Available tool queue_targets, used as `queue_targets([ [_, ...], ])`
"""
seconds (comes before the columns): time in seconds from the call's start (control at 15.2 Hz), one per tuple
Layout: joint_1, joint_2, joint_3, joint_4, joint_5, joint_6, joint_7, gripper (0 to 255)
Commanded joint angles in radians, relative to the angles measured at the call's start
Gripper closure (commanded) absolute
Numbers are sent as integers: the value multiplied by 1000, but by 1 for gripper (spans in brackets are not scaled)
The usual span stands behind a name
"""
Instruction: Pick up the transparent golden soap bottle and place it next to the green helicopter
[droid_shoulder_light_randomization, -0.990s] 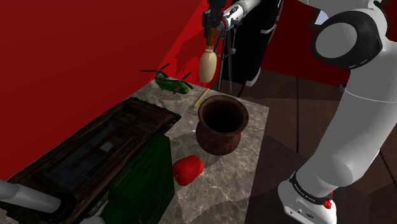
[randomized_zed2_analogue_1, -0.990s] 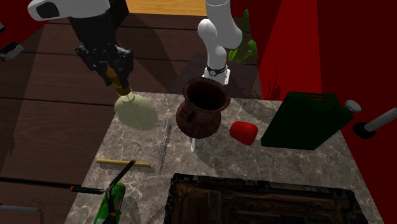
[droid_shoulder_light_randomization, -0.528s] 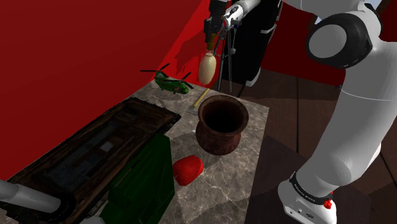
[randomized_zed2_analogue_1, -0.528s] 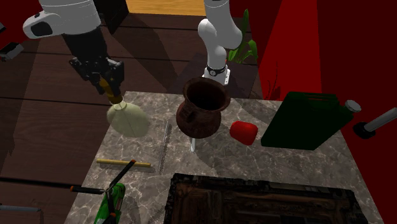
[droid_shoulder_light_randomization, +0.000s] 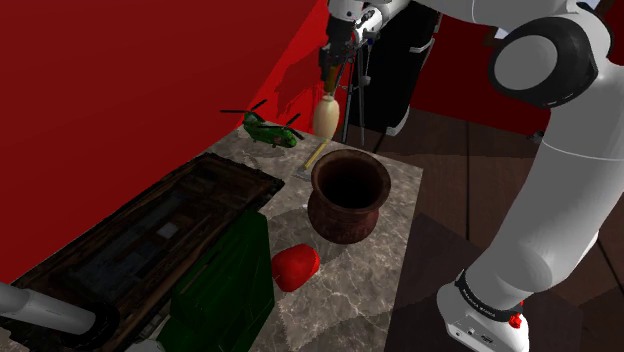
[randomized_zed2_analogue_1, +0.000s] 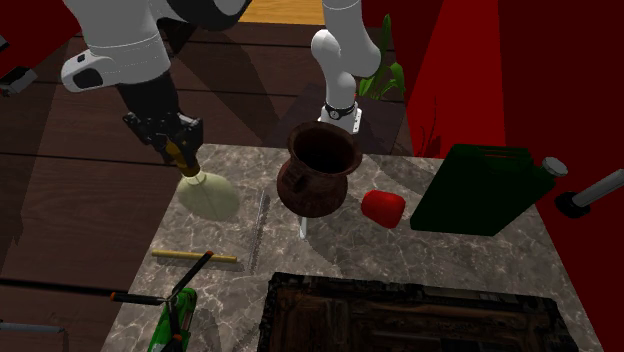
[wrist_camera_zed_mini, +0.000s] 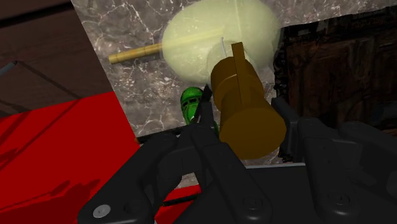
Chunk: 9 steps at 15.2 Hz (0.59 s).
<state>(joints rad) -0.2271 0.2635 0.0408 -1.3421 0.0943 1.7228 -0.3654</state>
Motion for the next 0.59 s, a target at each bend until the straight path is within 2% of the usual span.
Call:
queue_targets([
  [0.0,0,-11,0,-43,1,33,-3,255],
  [0.53,0,-25,0,-170,4,146,-14,255],
])
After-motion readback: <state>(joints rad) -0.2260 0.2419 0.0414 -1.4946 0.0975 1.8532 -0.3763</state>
